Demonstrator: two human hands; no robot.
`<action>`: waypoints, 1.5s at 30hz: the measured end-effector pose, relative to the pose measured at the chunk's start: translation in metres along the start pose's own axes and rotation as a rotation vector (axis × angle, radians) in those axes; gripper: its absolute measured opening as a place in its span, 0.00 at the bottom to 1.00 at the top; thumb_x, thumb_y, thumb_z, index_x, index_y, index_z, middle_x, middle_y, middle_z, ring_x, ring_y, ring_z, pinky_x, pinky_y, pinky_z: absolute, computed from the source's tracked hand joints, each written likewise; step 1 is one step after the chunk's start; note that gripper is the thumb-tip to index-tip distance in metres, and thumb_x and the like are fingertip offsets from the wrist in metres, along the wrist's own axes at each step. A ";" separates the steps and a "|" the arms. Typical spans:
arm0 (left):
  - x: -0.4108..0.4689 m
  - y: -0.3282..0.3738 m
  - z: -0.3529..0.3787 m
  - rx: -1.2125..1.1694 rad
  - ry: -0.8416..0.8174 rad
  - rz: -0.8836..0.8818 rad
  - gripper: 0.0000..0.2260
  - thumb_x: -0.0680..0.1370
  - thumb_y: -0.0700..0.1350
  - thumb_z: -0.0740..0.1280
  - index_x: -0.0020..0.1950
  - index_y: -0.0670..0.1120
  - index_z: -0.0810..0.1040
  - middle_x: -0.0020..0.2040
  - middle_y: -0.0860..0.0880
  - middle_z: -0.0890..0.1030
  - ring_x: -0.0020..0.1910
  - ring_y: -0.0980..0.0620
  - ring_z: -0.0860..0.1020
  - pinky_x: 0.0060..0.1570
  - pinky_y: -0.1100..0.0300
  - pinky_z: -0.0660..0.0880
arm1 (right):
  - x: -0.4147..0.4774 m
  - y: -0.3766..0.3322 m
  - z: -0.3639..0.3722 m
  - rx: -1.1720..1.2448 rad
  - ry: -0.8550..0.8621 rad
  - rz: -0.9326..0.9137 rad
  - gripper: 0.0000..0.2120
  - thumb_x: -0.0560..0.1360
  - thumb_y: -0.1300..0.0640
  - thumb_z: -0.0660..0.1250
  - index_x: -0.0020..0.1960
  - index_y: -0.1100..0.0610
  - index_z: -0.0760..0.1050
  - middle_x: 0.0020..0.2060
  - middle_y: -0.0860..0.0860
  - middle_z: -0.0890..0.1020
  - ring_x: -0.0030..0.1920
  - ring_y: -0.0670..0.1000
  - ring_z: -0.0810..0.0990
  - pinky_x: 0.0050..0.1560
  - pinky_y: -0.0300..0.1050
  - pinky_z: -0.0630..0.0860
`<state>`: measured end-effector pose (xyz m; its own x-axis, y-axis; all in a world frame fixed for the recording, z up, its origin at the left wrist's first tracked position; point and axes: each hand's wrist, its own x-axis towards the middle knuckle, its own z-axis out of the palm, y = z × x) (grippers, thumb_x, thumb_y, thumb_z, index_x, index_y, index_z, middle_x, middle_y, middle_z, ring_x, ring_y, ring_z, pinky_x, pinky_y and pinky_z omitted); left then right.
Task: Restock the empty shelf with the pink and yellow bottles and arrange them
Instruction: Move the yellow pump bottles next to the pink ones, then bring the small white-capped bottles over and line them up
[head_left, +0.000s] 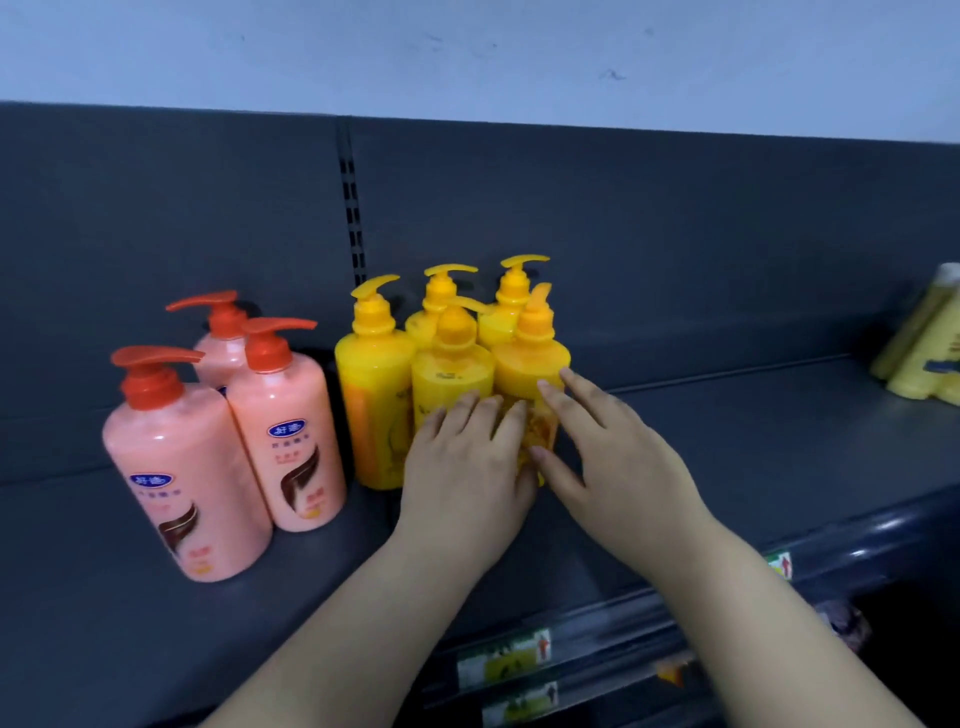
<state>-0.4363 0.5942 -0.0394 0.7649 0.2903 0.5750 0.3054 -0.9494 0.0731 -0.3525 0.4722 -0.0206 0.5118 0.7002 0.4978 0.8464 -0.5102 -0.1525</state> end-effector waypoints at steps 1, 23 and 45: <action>0.002 0.011 0.000 0.007 -0.009 -0.007 0.23 0.72 0.54 0.56 0.61 0.47 0.78 0.57 0.46 0.81 0.60 0.44 0.77 0.58 0.47 0.73 | -0.005 0.010 -0.007 -0.006 -0.019 -0.005 0.28 0.74 0.40 0.54 0.69 0.53 0.70 0.67 0.54 0.73 0.62 0.55 0.77 0.52 0.51 0.79; 0.027 0.337 0.035 -0.098 -0.065 0.310 0.26 0.75 0.59 0.54 0.70 0.50 0.70 0.67 0.46 0.75 0.68 0.46 0.71 0.65 0.44 0.68 | -0.195 0.258 -0.168 -0.068 -0.071 0.348 0.35 0.71 0.33 0.47 0.76 0.44 0.50 0.76 0.43 0.52 0.75 0.45 0.53 0.70 0.42 0.57; 0.212 0.434 0.191 -0.239 -0.097 0.471 0.28 0.75 0.59 0.51 0.73 0.51 0.65 0.69 0.46 0.72 0.70 0.46 0.69 0.67 0.44 0.67 | -0.109 0.449 -0.158 -0.169 -0.012 0.525 0.32 0.76 0.38 0.55 0.76 0.44 0.49 0.76 0.42 0.50 0.75 0.45 0.51 0.71 0.40 0.53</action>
<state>-0.0335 0.2669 -0.0414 0.8405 -0.1746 0.5128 -0.2123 -0.9771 0.0152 -0.0514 0.0875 -0.0090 0.8614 0.3352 0.3815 0.4421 -0.8647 -0.2383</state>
